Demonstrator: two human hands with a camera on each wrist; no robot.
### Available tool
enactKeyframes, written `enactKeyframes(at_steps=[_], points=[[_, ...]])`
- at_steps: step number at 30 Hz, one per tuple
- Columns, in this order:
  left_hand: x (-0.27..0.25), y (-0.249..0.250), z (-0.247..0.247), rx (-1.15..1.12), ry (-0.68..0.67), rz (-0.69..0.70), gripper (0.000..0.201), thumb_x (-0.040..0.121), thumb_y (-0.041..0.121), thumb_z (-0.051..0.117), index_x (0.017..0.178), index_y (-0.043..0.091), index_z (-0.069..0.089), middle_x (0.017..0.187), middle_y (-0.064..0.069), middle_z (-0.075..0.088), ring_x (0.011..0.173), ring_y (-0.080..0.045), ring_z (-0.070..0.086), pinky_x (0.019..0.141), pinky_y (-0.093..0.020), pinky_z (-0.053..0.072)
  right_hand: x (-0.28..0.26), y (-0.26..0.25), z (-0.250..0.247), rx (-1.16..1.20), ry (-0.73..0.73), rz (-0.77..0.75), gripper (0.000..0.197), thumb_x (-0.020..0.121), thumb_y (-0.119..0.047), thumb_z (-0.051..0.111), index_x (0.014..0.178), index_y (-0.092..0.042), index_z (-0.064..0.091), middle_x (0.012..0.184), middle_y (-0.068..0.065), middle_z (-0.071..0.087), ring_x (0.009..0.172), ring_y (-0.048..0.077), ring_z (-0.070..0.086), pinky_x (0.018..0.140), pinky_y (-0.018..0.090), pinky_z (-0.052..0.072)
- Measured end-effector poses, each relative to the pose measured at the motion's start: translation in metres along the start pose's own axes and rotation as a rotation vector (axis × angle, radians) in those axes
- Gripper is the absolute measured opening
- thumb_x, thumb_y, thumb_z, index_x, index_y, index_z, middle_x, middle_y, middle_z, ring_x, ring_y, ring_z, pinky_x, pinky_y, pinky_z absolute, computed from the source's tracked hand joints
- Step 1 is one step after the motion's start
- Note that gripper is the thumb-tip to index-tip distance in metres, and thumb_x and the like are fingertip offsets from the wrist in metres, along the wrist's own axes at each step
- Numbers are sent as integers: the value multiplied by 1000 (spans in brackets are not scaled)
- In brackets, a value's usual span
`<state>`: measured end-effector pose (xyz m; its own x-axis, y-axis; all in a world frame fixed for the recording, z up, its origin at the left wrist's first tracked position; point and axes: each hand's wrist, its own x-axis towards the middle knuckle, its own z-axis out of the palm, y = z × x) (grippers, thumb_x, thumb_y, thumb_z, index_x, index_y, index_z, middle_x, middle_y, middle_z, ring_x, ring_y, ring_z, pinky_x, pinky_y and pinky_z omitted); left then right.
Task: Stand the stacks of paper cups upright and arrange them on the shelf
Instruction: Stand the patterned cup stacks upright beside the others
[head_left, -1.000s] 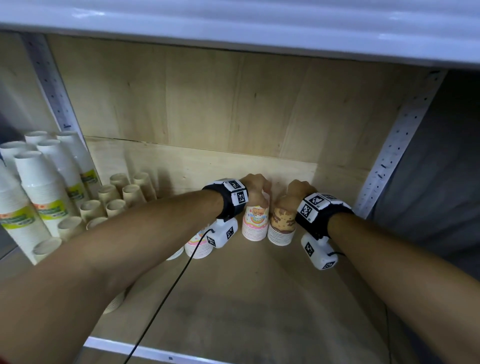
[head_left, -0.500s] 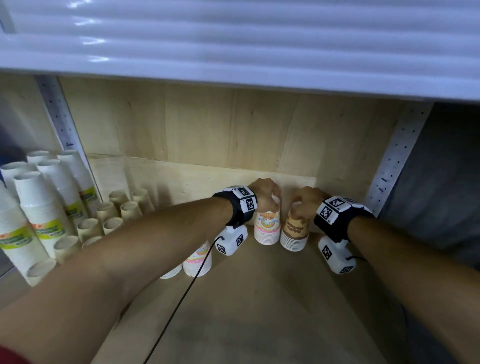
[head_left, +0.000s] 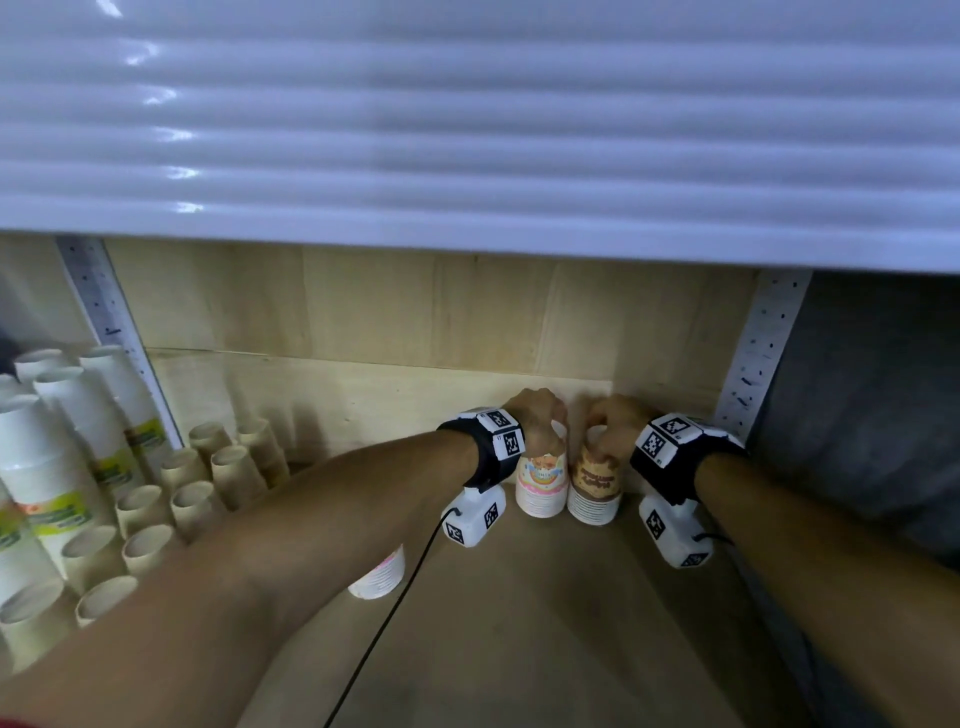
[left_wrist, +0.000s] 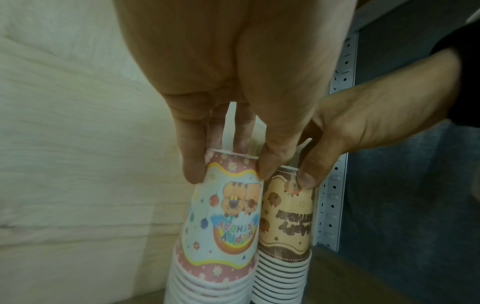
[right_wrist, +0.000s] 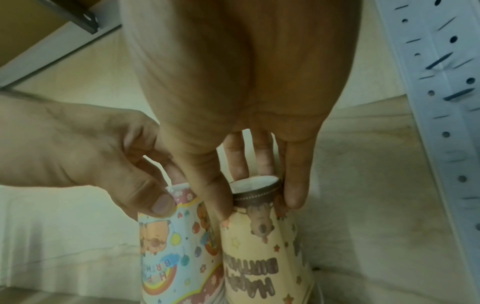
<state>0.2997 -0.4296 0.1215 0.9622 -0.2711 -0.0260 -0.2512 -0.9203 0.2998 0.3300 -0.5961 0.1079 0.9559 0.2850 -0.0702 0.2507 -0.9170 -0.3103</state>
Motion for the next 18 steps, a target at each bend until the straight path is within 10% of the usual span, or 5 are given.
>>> enactKeyframes(at_steps=[6,11,18], points=[[10,-6,9,-60,21,-80,42,86,21,70,124,6,62,122,-8,60,109,-28,60,71,-25,42,-3,-2,5,73,61,37,25,80,-22,60,104,-23,66,107,-1,64,100,21,62,85,32,50],[14,-10,12,-92,9,-109,28,82,26,70,105,10,67,105,-5,62,94,-26,62,62,-23,41,-3,-2,7,90,73,11,25,81,-20,64,106,-22,68,108,3,66,102,24,63,88,34,52],[4,-16,5,-104,7,-96,59,80,31,76,132,17,53,133,-5,53,117,-29,55,84,-31,46,-8,-9,7,37,122,29,32,86,-24,64,118,-20,64,122,5,64,112,25,60,96,37,49]])
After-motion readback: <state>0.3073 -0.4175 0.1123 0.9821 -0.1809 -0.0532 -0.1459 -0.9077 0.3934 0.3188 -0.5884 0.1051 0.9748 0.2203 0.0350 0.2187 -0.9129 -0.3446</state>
